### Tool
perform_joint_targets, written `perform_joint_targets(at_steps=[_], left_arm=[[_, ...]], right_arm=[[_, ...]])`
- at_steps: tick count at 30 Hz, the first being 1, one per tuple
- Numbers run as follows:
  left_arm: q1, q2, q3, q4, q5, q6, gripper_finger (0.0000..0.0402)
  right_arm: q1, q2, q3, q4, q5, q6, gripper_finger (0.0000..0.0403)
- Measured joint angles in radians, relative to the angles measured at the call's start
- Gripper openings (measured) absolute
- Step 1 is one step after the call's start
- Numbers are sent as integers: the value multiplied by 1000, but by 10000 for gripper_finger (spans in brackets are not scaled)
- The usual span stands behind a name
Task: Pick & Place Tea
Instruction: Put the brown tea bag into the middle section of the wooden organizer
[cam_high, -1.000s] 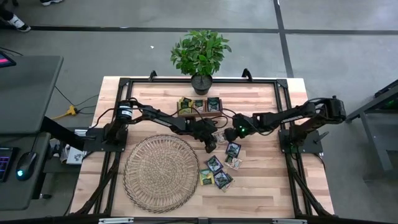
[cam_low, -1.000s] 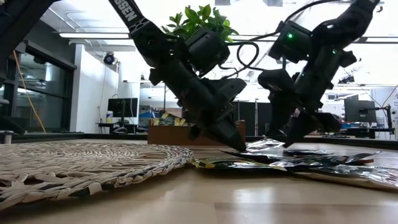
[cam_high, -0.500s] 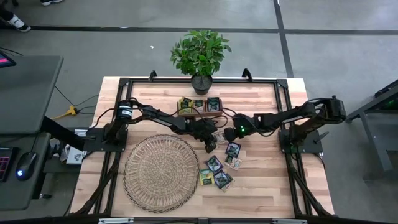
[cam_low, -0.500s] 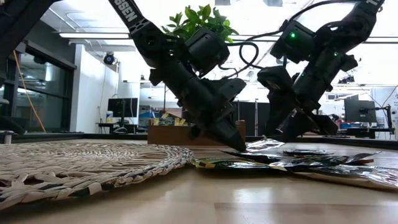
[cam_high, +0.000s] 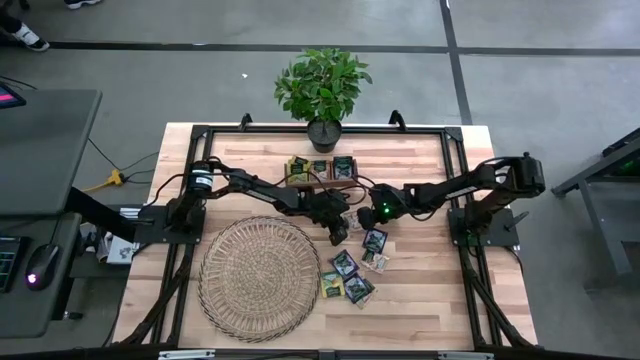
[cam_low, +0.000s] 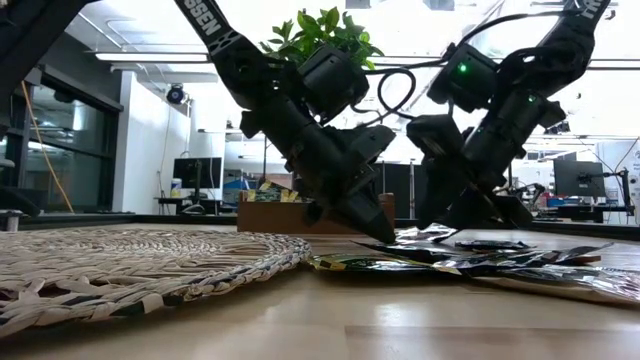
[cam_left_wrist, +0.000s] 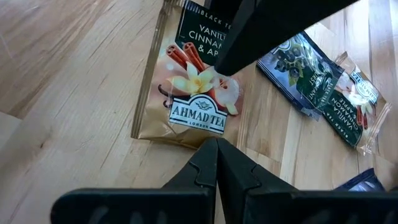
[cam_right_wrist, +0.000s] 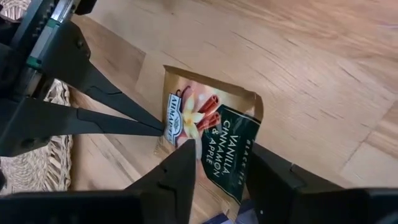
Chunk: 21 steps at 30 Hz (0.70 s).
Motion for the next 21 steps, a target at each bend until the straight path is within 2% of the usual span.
perform_joint_targets(at_steps=[8,16,21], left_arm=[[1,0,0,-1,22,0,1],[4,-3,0,-6,95,0,1],[14,-47,-5,-52,132,-1,1]], right_arm=[[0,2,-3,-8,-8,-60,9],[1,2,-3,-6,-10,-79,4],[1,2,-3,-6,-9,-100,2]])
